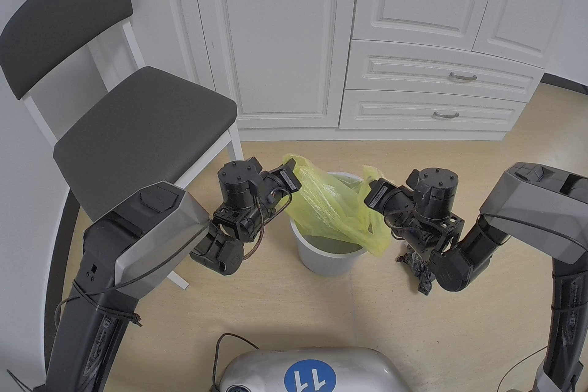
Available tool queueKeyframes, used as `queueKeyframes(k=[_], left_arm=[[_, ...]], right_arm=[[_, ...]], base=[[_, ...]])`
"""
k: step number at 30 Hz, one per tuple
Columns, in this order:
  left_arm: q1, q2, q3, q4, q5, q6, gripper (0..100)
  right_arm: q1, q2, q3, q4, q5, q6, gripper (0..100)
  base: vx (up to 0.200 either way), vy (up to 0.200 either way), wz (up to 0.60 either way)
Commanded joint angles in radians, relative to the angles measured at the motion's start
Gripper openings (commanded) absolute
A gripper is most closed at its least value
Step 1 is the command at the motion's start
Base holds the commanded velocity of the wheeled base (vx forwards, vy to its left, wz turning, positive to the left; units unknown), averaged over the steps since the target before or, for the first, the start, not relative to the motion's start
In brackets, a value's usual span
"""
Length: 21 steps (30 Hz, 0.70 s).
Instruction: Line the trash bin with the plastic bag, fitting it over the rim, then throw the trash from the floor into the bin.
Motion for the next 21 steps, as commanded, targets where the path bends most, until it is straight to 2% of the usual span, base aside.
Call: queueKeyframes(k=[1, 15, 21], left_arm=[[-0.006, 0.0, 0.003, 0.0, 0.0, -0.001, 0], [-0.029, 0.027, 0.013, 0.036, 0.0, 0.013, 0], [-0.028, 0.02, 0.026, 0.061, -0.012, 0.022, 0]], right_arm=[[-0.009, 0.002, -0.003, -0.002, -0.001, -0.001, 0], [-0.066, -0.037, -0.007, 0.01, -0.001, -0.014, 0], [-0.097, -0.08, 0.005, 0.133, 0.002, -0.105, 0]], base=[[0.0, 0.0, 0.0], [0.0, 0.0, 0.0], [0.0, 0.0, 0.0]])
